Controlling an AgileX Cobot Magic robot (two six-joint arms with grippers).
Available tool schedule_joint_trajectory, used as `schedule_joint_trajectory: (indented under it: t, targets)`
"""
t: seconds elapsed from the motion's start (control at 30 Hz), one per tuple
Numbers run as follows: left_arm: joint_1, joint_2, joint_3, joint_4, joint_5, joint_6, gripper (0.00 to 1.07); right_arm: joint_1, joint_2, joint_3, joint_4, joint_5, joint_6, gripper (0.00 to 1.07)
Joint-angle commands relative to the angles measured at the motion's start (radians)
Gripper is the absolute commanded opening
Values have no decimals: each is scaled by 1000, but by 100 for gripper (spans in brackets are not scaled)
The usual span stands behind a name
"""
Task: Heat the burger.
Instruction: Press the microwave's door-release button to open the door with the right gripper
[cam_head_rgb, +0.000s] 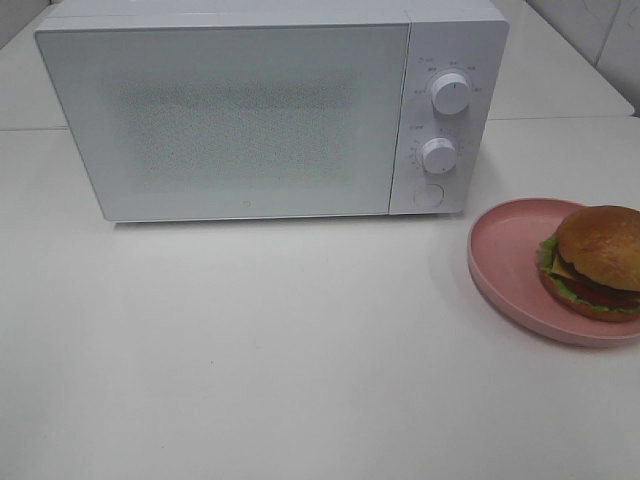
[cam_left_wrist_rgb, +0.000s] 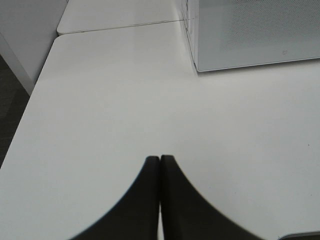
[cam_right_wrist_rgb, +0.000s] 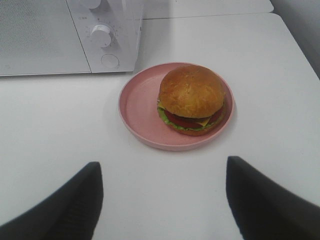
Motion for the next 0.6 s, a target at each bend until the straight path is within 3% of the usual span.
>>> schedule_joint_trajectory:
  t: [0.03,0.6]
  targets:
    - [-1,-25,2,-8,-12,2,0,-7,-28,2,6,-14,-12,66]
    - [-1,-25,2,-8,-12,2,0,-7,-28,2,6,-14,-12,66]
